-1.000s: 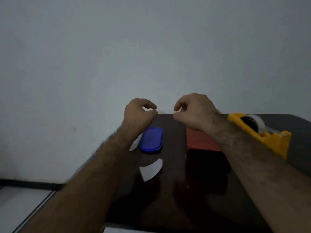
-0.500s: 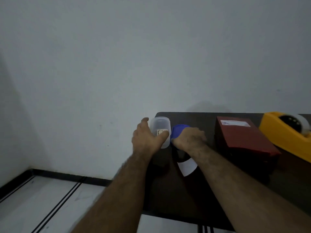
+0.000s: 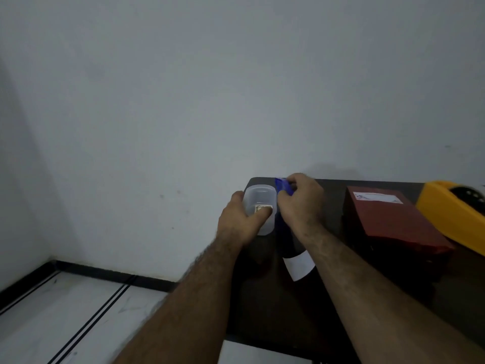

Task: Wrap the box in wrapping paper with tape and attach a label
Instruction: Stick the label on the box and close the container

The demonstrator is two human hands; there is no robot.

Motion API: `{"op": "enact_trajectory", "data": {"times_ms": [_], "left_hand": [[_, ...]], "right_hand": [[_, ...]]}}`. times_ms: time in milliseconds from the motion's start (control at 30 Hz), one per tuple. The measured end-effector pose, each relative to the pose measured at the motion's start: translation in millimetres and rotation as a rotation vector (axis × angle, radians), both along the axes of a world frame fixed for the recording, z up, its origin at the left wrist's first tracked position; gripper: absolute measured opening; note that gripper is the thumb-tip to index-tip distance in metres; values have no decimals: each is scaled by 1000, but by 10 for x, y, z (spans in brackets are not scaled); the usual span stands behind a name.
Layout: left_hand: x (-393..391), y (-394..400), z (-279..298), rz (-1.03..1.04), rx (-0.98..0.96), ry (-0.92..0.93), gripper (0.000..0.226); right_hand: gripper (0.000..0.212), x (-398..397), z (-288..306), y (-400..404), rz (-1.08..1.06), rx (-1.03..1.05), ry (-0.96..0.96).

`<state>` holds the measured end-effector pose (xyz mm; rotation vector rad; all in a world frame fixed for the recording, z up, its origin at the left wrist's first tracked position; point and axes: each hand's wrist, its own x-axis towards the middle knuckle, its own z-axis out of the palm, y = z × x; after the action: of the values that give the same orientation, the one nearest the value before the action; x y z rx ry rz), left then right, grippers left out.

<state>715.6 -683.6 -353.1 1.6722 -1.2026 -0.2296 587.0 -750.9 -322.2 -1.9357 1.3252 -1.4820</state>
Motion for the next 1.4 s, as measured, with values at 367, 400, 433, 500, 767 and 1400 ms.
{"op": "enact_trajectory", "data": {"times_ms": [367, 400, 433, 500, 767, 1400], "left_hand": [[126, -68, -79, -26, -94, 262, 32], [126, -64, -58, -39, -97, 285, 32], [122, -61, -33, -50, -100, 318, 34], [96, -53, 11, -60, -108, 455, 39], [123, -110, -13, -41, -81, 354, 13], [259, -749, 570, -194, 414, -495, 47]], "right_hand": [[53, -40, -146, 121, 466, -32, 203], [56, -59, -152, 115, 483, 1, 195], [57, -81, -158, 113, 487, 12, 193], [56, -121, -177, 92, 504, -11, 228], [43, -68, -81, 52, 480, 267, -118], [34, 100, -253, -181, 367, 501, -206]]}}
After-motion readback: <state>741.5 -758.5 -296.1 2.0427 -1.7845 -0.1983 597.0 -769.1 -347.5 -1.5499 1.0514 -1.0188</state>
